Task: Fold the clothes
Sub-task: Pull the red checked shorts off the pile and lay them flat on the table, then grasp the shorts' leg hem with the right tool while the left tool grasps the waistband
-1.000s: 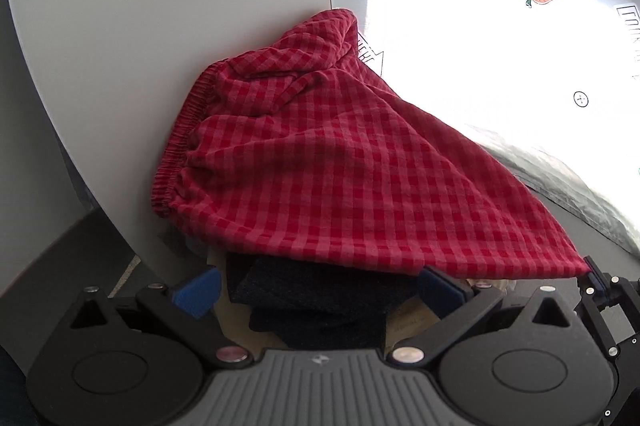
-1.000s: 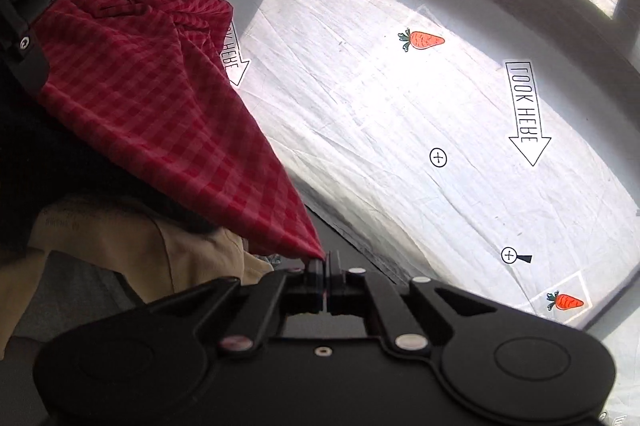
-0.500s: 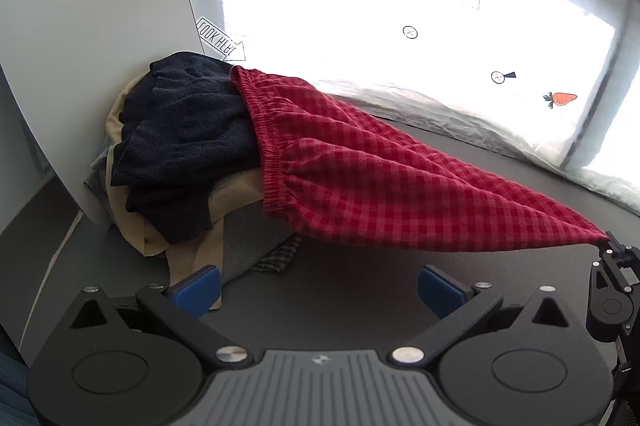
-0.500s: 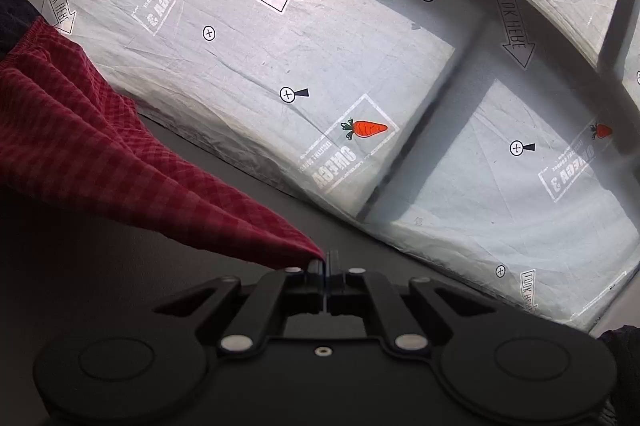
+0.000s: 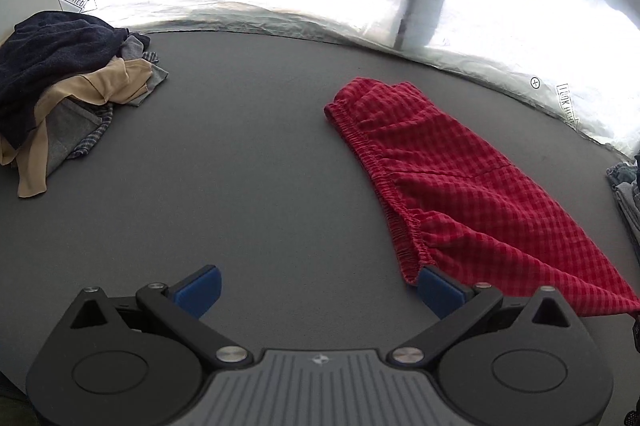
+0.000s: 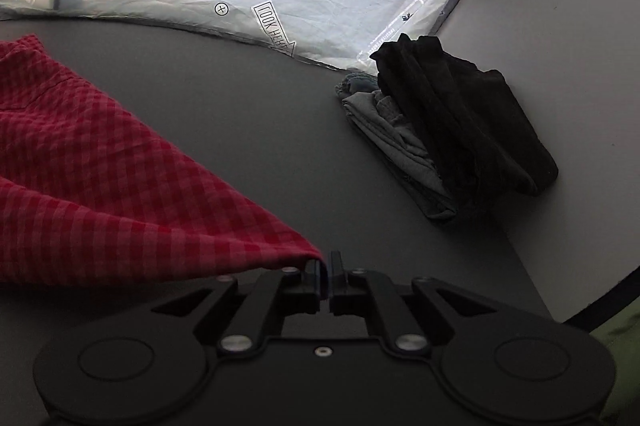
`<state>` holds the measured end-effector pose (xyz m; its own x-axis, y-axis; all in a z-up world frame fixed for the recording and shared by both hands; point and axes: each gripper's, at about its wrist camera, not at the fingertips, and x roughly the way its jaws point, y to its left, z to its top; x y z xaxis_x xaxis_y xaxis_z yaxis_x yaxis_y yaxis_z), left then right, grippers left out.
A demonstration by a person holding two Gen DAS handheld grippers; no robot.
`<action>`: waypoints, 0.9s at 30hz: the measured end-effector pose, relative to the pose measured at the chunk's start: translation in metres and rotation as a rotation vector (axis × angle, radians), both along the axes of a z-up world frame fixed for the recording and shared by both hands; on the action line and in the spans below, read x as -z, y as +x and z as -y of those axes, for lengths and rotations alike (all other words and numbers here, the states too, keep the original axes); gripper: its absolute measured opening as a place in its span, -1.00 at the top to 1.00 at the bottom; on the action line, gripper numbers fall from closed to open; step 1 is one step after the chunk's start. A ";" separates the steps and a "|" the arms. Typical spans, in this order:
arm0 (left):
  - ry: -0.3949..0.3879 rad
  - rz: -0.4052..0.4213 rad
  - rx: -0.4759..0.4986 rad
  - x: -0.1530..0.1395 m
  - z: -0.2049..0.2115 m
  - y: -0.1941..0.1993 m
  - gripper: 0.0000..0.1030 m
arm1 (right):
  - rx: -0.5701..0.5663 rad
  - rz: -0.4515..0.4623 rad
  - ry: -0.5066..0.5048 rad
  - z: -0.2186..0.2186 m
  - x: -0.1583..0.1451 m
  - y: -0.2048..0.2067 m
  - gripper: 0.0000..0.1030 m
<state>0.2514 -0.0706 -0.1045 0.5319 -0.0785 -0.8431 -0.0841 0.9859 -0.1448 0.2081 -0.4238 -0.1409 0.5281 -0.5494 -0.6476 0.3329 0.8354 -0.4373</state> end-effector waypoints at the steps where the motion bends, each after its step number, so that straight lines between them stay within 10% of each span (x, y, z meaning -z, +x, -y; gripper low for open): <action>1: -0.019 -0.023 0.016 0.008 0.012 0.002 -1.00 | -0.011 -0.030 0.018 0.009 0.005 -0.009 0.84; 6: -0.058 -0.125 0.104 0.041 0.056 0.009 -1.00 | -0.026 -0.093 0.104 0.023 0.023 -0.048 0.24; 27: -0.029 -0.202 0.079 0.077 0.061 0.091 -0.74 | -0.127 0.020 0.222 0.003 0.028 0.064 -0.02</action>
<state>0.3420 -0.1317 -0.1815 0.3438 -0.1390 -0.9287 -0.0367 0.9862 -0.1612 0.2721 -0.4269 -0.1684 0.5979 -0.3232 -0.7336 0.2262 0.9459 -0.2325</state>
